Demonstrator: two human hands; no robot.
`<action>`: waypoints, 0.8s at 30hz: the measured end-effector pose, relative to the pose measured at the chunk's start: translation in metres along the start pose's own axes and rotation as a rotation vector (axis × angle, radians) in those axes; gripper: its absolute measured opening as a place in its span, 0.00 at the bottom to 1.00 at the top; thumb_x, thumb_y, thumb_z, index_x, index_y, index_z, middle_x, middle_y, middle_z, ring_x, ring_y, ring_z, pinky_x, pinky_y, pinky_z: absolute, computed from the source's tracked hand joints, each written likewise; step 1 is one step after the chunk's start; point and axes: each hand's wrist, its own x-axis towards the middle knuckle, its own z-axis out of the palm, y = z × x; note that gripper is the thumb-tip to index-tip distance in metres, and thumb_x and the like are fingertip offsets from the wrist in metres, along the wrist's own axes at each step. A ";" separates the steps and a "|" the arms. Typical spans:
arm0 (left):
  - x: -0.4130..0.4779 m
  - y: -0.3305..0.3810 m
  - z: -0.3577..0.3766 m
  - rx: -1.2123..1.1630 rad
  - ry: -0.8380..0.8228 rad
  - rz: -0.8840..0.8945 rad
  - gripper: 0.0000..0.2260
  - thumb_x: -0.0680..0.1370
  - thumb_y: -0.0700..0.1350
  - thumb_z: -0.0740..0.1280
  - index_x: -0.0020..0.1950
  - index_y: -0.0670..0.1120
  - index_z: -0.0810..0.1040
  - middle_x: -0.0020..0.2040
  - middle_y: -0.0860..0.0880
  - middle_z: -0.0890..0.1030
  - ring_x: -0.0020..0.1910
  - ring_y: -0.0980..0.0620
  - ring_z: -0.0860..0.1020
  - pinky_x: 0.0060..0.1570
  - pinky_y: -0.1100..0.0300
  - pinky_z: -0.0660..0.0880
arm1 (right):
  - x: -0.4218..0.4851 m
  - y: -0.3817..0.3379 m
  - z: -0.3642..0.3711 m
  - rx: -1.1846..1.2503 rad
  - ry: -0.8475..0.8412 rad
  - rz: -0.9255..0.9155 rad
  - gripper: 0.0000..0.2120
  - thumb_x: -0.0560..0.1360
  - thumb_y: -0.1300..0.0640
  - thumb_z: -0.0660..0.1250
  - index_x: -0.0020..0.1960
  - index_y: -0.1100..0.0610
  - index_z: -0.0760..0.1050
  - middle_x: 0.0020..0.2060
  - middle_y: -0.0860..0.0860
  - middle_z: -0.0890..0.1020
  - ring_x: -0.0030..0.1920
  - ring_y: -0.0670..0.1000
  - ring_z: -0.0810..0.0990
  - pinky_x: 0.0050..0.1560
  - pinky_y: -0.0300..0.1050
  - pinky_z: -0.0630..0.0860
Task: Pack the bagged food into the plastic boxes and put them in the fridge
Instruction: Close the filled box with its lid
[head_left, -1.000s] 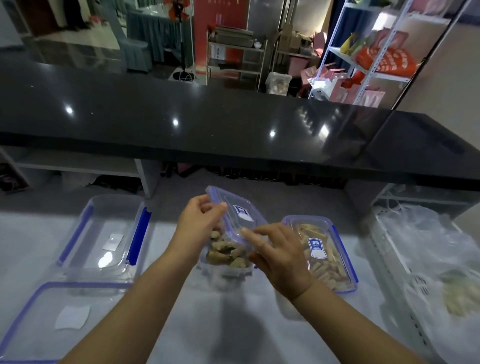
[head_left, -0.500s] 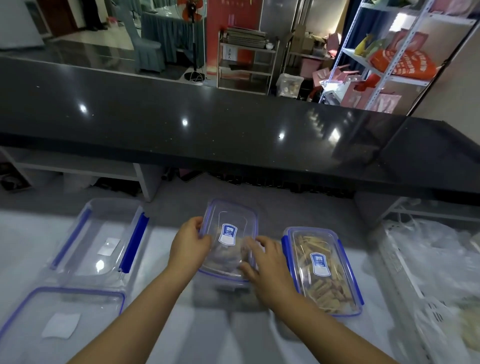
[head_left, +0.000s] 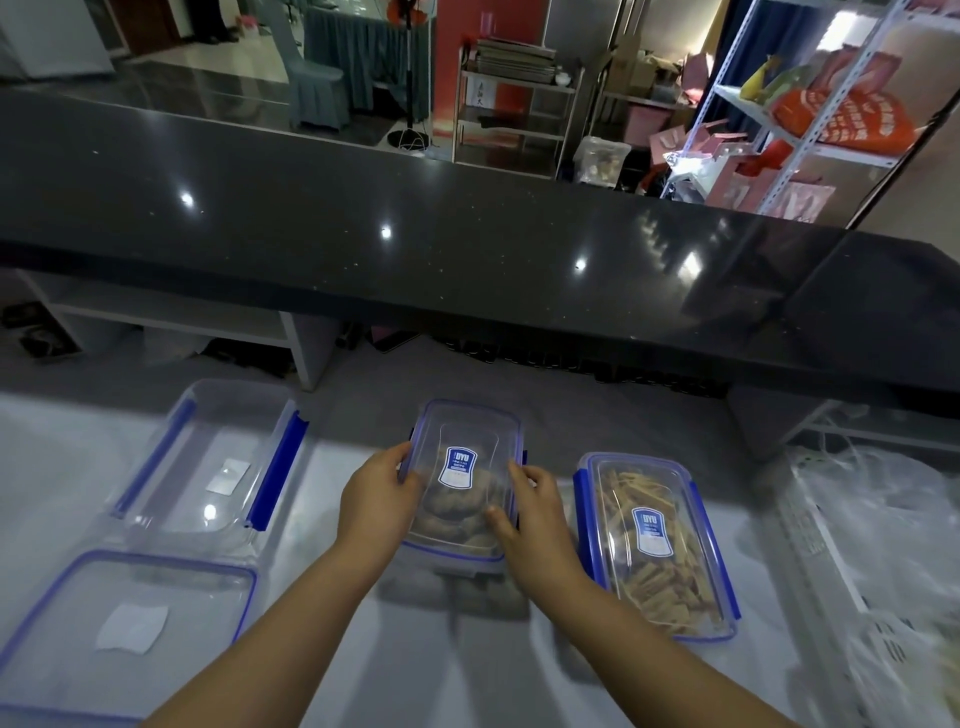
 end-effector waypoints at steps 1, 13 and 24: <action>-0.002 -0.002 0.000 0.002 -0.006 -0.006 0.15 0.75 0.41 0.62 0.60 0.49 0.77 0.46 0.50 0.81 0.42 0.51 0.78 0.39 0.60 0.73 | -0.002 -0.001 0.000 0.010 -0.005 0.003 0.27 0.79 0.53 0.61 0.75 0.51 0.55 0.70 0.47 0.58 0.65 0.44 0.64 0.58 0.30 0.62; -0.009 -0.027 -0.007 -0.089 -0.145 -0.187 0.25 0.77 0.46 0.64 0.73 0.44 0.62 0.68 0.44 0.71 0.60 0.46 0.74 0.52 0.56 0.70 | -0.018 0.006 0.009 0.374 -0.060 0.242 0.25 0.73 0.48 0.68 0.65 0.44 0.61 0.54 0.43 0.72 0.53 0.46 0.75 0.55 0.47 0.77; -0.014 -0.031 -0.006 -0.014 0.062 -0.047 0.23 0.73 0.46 0.71 0.66 0.44 0.72 0.57 0.48 0.77 0.57 0.48 0.73 0.52 0.54 0.75 | -0.021 0.006 0.012 0.311 -0.016 0.278 0.11 0.76 0.49 0.65 0.56 0.46 0.69 0.53 0.48 0.74 0.46 0.45 0.77 0.42 0.34 0.75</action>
